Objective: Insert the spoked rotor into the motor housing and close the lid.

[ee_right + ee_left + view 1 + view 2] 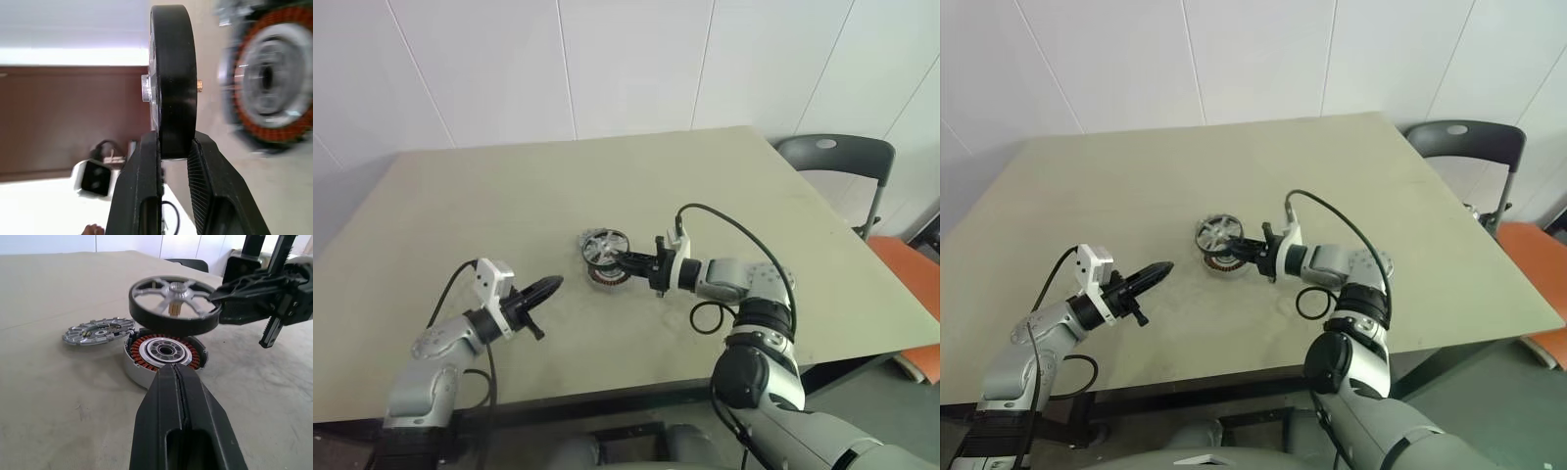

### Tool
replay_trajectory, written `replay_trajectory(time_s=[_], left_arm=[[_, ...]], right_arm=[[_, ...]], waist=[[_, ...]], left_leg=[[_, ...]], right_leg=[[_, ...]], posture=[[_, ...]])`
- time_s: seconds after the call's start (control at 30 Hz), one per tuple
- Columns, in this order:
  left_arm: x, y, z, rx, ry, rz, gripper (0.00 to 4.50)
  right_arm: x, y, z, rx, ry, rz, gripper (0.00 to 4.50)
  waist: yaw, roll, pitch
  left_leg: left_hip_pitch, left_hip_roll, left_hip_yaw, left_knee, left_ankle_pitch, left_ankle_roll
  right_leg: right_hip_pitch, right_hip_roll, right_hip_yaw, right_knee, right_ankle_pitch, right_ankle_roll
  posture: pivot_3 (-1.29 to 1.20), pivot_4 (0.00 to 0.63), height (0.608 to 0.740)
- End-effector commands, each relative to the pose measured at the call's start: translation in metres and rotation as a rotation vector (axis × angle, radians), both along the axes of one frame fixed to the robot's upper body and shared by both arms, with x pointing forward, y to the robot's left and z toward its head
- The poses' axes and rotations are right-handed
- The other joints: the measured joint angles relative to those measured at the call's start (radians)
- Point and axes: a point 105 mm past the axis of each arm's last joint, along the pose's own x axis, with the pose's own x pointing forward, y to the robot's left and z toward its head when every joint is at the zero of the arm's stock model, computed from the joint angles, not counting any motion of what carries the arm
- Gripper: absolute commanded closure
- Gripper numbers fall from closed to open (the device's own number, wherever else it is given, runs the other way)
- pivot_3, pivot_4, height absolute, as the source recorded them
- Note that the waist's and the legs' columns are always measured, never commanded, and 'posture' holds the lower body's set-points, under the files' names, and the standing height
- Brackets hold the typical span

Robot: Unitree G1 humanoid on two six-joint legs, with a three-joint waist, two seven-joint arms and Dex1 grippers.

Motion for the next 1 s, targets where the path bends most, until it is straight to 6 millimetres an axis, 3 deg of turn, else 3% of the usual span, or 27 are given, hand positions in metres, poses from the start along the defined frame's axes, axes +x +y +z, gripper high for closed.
replay_trajectory(time_s=[0.03,0.33,1.0], left_arm=[[0.002,0.0,0.01,-0.01,-0.041,0.004,4.5],[0.003,-0.001,0.009,-0.018,-0.037,0.001,4.5],[0.003,-0.005,0.008,-0.022,-0.03,-0.011,4.5]], right_arm=[[-0.004,0.013,0.013,0.065,-0.035,0.032,4.09],[-0.005,0.011,-0.007,0.047,0.014,-0.018,4.09],[0.001,0.013,-0.023,0.034,0.034,-0.081,4.09]], waist=[[0.0,0.0,0.0],[0.001,0.0,0.0],[0.0,0.0,0.0]], left_leg=[[0.0,0.0,0.0,0.0,0.0,0.0],[0.0,0.0,0.0,0.0,0.0,0.0],[0.0,0.0,0.0,0.0,0.0,0.0]], right_leg=[[0.0,0.0,0.0,0.0,0.0,0.0],[0.0,0.0,0.0,0.0,0.0,0.0],[0.0,0.0,0.0,0.0,0.0,0.0]], posture=[[0.0,0.0,0.74],[0.0,0.0,0.74],[0.0,0.0,0.74]])
